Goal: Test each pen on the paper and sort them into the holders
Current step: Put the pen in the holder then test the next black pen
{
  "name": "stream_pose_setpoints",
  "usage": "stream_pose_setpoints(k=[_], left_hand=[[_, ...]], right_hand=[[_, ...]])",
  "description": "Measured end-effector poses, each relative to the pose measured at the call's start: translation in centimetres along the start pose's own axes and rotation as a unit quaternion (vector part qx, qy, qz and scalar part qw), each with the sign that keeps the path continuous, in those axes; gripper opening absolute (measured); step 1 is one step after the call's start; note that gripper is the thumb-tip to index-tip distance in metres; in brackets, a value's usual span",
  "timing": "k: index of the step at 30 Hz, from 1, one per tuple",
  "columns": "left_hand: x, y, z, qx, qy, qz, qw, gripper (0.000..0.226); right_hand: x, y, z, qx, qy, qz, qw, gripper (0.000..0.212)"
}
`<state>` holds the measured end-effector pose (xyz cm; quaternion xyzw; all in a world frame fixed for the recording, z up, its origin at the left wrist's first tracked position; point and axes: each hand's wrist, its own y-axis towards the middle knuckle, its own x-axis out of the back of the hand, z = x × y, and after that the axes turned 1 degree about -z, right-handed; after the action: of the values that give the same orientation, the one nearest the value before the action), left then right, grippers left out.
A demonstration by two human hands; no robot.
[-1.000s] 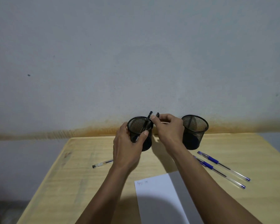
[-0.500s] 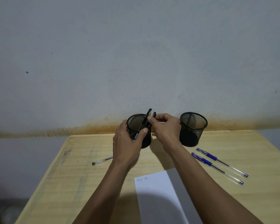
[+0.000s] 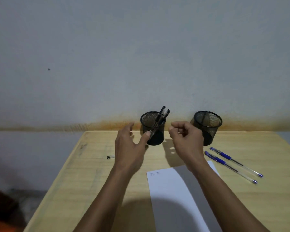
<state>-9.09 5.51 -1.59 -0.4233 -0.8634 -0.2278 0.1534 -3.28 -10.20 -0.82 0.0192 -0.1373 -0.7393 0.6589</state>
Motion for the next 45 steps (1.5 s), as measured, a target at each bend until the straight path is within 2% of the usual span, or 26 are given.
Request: stream_pose_setpoints(k=[3, 6, 10, 12, 14, 17, 20, 22, 25, 28, 30, 32, 37, 41, 45], left_hand=[[2.6, -2.9, 1.9, -0.021, 0.030, -0.039, 0.999, 0.051], [4.4, -5.4, 4.7, -0.044, 0.134, -0.055, 0.988, 0.039], [5.2, -7.2, 7.1, -0.057, 0.253, -0.005, 0.966, 0.033], [5.2, -7.4, 7.7, -0.068, 0.284, 0.014, 0.956, 0.034], [5.0, -7.3, 7.8, -0.069, 0.295, 0.018, 0.953, 0.034], [4.8, -7.0, 7.6, -0.071, 0.294, 0.020, 0.953, 0.037], [4.5, -6.9, 7.3, -0.059, 0.281, 0.022, 0.958, 0.038], [4.4, -7.1, 7.0, -0.052, 0.249, 0.009, 0.967, 0.036], [4.2, -7.4, 6.1, -0.045, 0.185, -0.007, 0.982, 0.038], [4.3, -7.7, 5.0, -0.040, 0.137, -0.011, 0.990, 0.043], [4.5, -7.9, 4.1, -0.049, 0.106, -0.007, 0.993, 0.043], [4.8, -8.3, 3.1, -0.070, 0.083, -0.002, 0.994, 0.038], [4.6, -9.5, 1.0, -0.114, 0.068, 0.004, 0.991, 0.018], [4.2, -10.5, -0.7, -0.145, 0.058, 0.063, 0.986, 0.015], [3.9, -11.1, -2.3, -0.192, 0.080, 0.070, 0.976, 0.014]], right_hand=[[-0.9, -2.3, -0.7, 0.051, -0.060, 0.065, 0.995, 0.011], [-2.7, -3.6, -1.5, 0.118, -0.154, 0.141, 0.971, 0.008], [-5.6, -3.6, -1.8, 0.198, -0.310, 0.229, 0.901, 0.028], [-6.9, -3.4, -2.0, 0.234, -0.361, 0.260, 0.864, 0.026], [-8.1, -3.1, -2.5, 0.272, -0.412, 0.269, 0.827, 0.019], [-9.3, -2.5, -3.1, 0.333, -0.462, 0.274, 0.775, 0.021], [-9.8, -2.3, -3.3, 0.382, -0.484, 0.267, 0.740, 0.020], [-9.8, -2.5, -3.2, 0.367, -0.473, 0.278, 0.751, 0.028], [-8.9, -3.2, -2.2, 0.269, -0.372, 0.312, 0.832, 0.045], [-7.2, -4.5, -0.3, 0.143, -0.212, 0.275, 0.927, 0.032], [-5.7, -5.5, 0.8, 0.048, -0.097, 0.248, 0.963, 0.020], [-4.0, -6.5, 1.5, -0.015, -0.012, 0.233, 0.972, 0.010], [0.3, -8.7, 2.3, -0.059, 0.087, 0.197, 0.975, 0.007], [2.8, -9.7, 2.6, -0.072, 0.098, 0.178, 0.976, 0.012], [4.9, -9.7, 3.0, -0.042, 0.104, 0.165, 0.980, 0.009]])
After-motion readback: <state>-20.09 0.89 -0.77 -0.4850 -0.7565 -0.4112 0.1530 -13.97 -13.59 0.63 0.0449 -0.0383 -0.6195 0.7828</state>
